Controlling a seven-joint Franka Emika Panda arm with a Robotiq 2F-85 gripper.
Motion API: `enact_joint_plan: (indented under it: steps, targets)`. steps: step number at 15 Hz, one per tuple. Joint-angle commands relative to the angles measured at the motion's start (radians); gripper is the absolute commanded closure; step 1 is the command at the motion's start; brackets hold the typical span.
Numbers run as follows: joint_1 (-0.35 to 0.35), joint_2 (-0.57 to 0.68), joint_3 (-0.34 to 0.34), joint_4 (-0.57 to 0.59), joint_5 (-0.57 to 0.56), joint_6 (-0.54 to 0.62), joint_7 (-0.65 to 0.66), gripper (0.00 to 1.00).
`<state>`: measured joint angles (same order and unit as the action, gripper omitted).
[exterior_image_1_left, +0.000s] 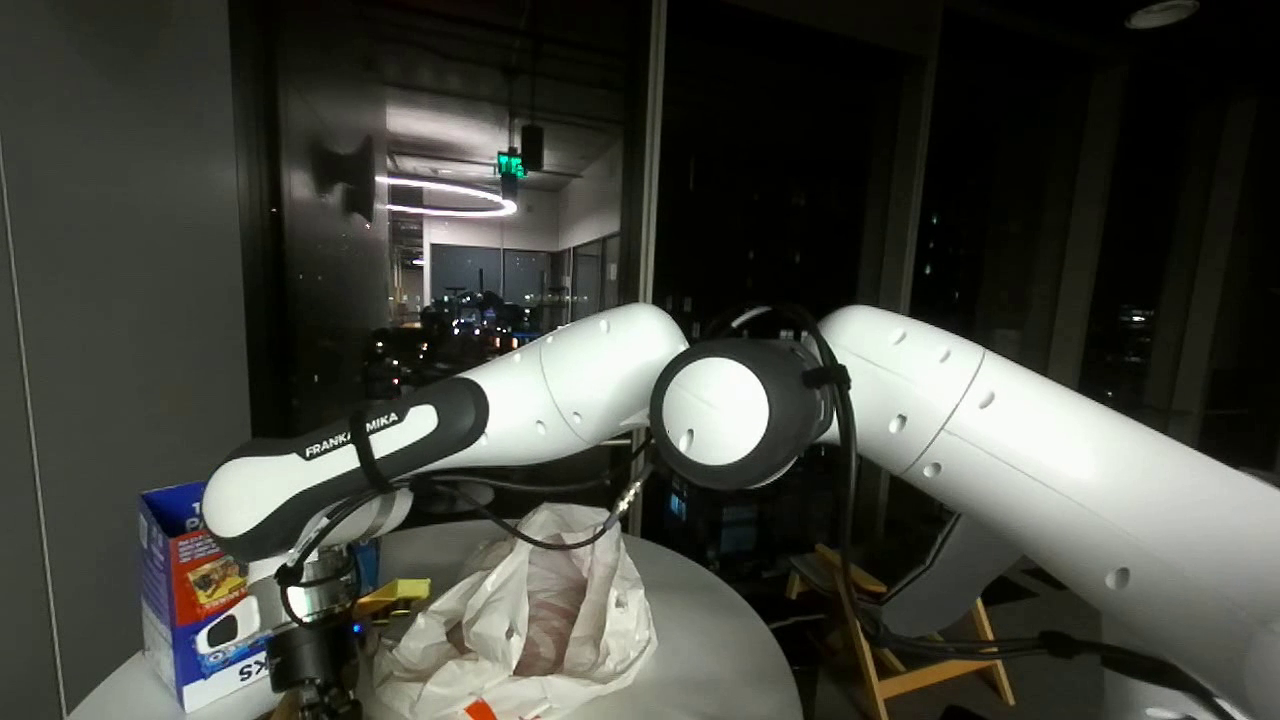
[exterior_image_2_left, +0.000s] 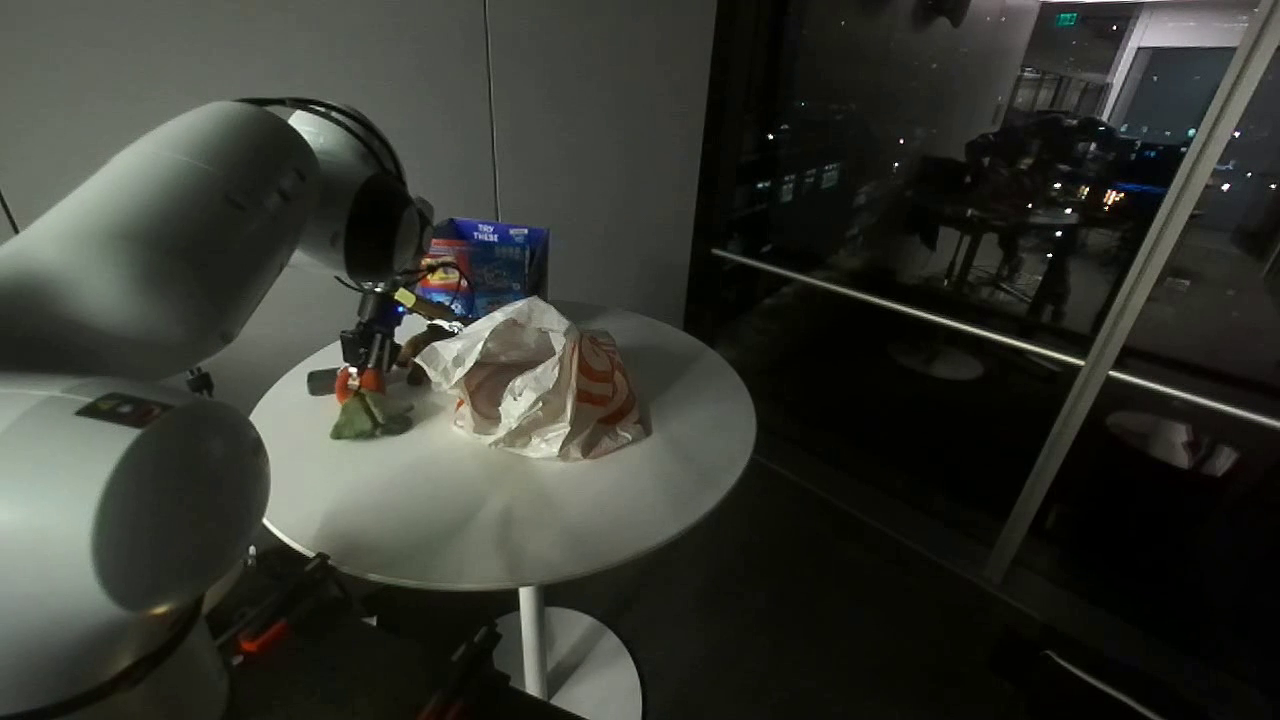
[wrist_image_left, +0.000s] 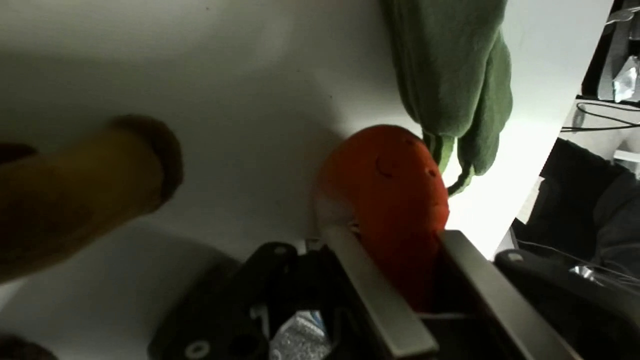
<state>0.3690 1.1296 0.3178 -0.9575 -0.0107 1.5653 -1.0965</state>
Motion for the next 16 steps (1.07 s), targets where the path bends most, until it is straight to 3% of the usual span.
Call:
enact_joint_plan:
  steps: [1, 8, 16]
  targets:
    - [-0.024, -0.056, 0.02, -0.031, 0.049, -0.023, 0.034, 0.95]
    - [-0.025, -0.317, -0.008, -0.331, 0.061, 0.274, 0.332, 0.95]
    - [-0.024, -0.506, -0.014, -0.701, 0.072, 0.538, 0.764, 0.95]
